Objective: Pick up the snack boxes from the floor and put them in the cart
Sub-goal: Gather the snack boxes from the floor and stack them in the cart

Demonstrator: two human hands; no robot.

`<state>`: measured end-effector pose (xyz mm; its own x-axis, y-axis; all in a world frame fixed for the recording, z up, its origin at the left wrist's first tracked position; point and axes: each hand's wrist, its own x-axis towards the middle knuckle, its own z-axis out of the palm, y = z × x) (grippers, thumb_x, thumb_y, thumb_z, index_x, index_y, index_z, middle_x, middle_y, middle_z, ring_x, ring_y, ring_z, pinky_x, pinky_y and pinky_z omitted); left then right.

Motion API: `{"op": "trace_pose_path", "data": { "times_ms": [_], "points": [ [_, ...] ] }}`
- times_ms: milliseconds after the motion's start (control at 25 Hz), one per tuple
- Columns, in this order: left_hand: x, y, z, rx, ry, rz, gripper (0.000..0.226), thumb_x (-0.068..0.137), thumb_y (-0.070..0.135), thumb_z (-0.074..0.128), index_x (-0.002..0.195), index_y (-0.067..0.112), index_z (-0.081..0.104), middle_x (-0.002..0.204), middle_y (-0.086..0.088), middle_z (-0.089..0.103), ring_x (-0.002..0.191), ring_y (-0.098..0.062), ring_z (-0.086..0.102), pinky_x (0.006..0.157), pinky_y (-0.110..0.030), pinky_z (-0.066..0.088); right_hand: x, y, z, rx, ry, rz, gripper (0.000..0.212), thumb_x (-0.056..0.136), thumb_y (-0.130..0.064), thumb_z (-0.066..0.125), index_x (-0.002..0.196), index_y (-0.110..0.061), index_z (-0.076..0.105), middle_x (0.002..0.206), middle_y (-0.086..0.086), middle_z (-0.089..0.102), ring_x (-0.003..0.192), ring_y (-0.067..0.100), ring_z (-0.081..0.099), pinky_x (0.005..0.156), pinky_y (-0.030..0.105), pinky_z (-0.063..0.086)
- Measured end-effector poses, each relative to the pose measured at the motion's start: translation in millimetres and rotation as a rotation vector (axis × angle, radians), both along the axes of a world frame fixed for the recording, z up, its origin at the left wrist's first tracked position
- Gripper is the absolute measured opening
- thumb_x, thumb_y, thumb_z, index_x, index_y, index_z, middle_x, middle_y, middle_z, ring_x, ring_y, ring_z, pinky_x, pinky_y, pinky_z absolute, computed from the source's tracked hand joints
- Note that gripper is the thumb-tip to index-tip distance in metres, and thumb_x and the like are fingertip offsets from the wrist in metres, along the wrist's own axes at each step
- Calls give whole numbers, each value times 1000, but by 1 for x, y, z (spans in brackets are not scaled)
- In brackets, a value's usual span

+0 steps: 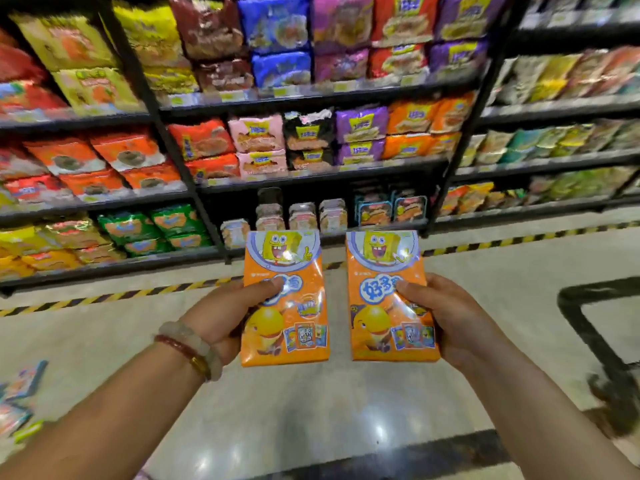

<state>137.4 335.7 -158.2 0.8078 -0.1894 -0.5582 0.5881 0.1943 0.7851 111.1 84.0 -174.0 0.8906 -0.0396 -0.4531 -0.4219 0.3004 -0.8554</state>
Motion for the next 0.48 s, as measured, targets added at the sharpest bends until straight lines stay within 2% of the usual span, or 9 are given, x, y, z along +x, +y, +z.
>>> {"op": "trace_pose_path", "data": {
  "times_ms": [80,200,320,480],
  "points": [
    [13,-58,-2,-15,2,-82,41,69,20,64,107,5,65,100,-19,71,78,-32,71,62,-47,59,-9,-51,-1,-3,-15,-84,47,68,-16,69,111,0,62,96,21,72,73,31,71,63,43,60],
    [26,-143,-4,-38,4,-201,39,68,21,64,104,6,66,95,-17,72,75,-30,72,63,-48,58,-28,-124,-3,-26,-5,-230,33,80,-10,66,111,-1,61,97,21,72,76,32,70,68,45,59],
    [36,-214,-4,-53,11,-318,38,70,21,63,106,7,66,95,-16,73,76,-30,72,67,-52,56,-49,-182,-3,-8,9,-381,27,82,-6,64,108,0,61,94,22,72,71,31,70,67,45,58],
    [54,-299,-6,-74,21,-493,29,79,19,58,106,8,65,94,-16,73,74,-29,72,64,-51,57,-75,-248,-2,27,-1,-580,52,64,-13,71,113,0,60,98,22,71,72,32,71,63,43,60]
  ]
}}
